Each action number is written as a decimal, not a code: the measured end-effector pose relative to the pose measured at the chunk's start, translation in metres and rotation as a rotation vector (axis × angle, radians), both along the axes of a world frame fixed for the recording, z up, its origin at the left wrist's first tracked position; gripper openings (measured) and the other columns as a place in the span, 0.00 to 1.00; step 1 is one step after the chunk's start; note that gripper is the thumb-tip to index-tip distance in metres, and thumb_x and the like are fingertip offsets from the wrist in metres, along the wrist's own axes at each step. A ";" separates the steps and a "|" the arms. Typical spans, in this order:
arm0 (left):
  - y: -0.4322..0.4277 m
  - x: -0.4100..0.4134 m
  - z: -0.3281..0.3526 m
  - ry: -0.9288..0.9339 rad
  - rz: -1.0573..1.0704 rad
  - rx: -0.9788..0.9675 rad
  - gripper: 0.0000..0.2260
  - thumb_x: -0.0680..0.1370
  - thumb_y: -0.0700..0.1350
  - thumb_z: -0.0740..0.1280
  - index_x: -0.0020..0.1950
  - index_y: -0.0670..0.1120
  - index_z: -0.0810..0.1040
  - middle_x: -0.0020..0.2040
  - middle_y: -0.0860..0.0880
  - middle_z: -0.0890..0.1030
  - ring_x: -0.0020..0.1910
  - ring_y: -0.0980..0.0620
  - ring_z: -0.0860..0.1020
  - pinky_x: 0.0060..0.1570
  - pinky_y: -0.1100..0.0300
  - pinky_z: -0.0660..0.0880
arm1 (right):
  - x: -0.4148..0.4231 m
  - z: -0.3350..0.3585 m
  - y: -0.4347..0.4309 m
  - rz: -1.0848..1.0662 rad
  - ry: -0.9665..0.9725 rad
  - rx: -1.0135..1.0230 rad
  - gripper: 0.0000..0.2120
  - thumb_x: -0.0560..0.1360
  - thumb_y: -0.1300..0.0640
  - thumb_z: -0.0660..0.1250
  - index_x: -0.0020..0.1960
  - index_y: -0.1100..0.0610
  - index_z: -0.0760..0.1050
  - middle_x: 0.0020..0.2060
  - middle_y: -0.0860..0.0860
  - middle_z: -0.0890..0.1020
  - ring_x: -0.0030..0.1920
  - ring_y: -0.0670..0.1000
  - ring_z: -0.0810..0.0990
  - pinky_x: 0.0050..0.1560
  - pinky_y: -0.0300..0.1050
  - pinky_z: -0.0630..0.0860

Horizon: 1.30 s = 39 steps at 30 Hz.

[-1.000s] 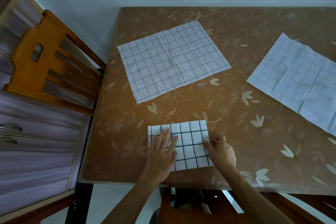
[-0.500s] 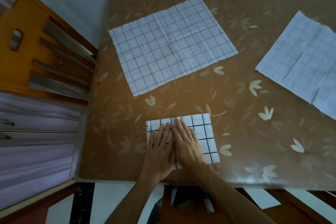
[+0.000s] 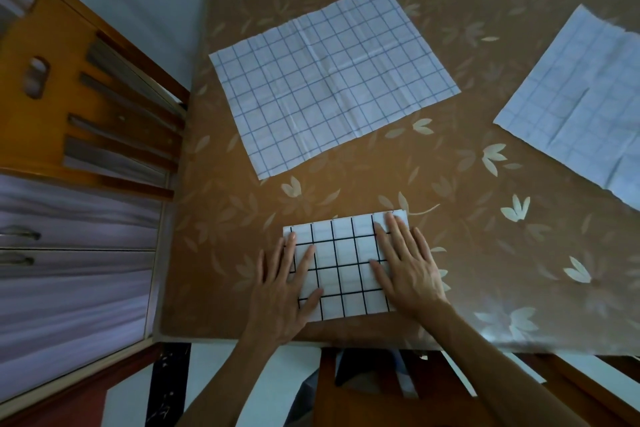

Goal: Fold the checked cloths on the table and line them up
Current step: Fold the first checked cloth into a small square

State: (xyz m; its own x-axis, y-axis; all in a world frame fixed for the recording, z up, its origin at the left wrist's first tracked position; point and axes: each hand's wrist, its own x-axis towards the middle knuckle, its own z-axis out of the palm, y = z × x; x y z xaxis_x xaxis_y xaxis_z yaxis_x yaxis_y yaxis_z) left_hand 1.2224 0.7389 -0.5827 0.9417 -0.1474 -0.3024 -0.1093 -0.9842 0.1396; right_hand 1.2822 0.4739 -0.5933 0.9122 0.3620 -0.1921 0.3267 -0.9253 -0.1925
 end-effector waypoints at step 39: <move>0.003 -0.008 0.085 0.526 1.215 -1.123 0.12 0.78 0.36 0.70 0.60 0.38 0.74 0.55 0.39 0.79 0.47 0.45 0.80 0.31 0.58 0.81 | -0.082 0.069 0.014 0.072 0.104 0.322 0.31 0.68 0.62 0.67 0.70 0.53 0.71 0.71 0.53 0.71 0.70 0.57 0.69 0.65 0.54 0.70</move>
